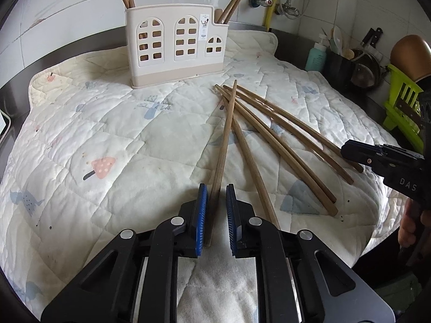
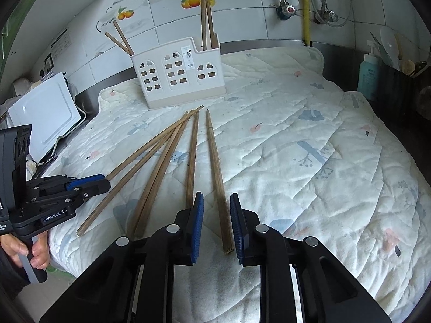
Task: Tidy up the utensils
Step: 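Move both tools back to the pile and close each on a chopstick, then lift the held chopsticks upright and carry both tools over the utensil holder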
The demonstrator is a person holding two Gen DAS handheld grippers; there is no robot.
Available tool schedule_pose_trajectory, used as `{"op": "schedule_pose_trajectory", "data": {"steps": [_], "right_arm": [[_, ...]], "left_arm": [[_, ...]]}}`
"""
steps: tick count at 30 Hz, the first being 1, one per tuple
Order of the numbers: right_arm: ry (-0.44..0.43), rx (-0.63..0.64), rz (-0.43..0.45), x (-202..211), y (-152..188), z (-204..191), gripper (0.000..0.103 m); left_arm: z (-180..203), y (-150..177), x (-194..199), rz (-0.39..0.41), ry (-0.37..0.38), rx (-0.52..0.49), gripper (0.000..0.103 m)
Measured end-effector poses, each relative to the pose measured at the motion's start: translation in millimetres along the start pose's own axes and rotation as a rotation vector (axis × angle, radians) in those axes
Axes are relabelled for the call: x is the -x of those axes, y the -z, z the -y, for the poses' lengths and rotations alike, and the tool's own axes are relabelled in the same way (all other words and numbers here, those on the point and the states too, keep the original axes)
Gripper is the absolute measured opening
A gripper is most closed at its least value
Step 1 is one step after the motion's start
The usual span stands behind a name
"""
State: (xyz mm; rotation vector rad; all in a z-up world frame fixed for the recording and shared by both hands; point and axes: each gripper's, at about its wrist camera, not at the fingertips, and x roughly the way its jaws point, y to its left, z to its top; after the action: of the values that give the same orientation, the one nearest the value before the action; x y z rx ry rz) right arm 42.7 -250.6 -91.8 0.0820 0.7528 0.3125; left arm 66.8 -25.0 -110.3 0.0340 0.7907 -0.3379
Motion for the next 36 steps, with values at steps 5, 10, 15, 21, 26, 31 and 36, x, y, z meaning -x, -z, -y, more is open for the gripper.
{"op": "schedule_pose_trajectory", "data": {"steps": [5,10,15,21,26,31,36], "right_arm": [[0.004,-0.008,-0.006,-7,1,0,0.017],[0.025,-0.004,0.001,-12,3,0,0.009],[0.026,0.012,0.018,-7,-1,-3,0.007],[0.038,0.075,0.094,24,-21,-15,0.007],[0.045,0.146,0.168,52,-50,-26,0.007],[0.014,0.195,0.188,63,-80,-34,0.007],[-0.023,0.231,0.185,70,-112,-38,0.007]], "left_arm": [[1,-1,-2,0.002,-0.014,-0.003,0.010],[1,-1,-1,0.008,-0.019,0.017,0.005],[0,-3,4,0.024,-0.007,0.028,0.005],[-4,-11,22,0.080,0.004,0.052,0.005],[-6,-22,41,0.139,0.005,0.057,0.005],[-10,-33,53,0.177,0.008,0.058,0.005],[-16,-48,64,0.203,0.019,0.064,0.005]]}}
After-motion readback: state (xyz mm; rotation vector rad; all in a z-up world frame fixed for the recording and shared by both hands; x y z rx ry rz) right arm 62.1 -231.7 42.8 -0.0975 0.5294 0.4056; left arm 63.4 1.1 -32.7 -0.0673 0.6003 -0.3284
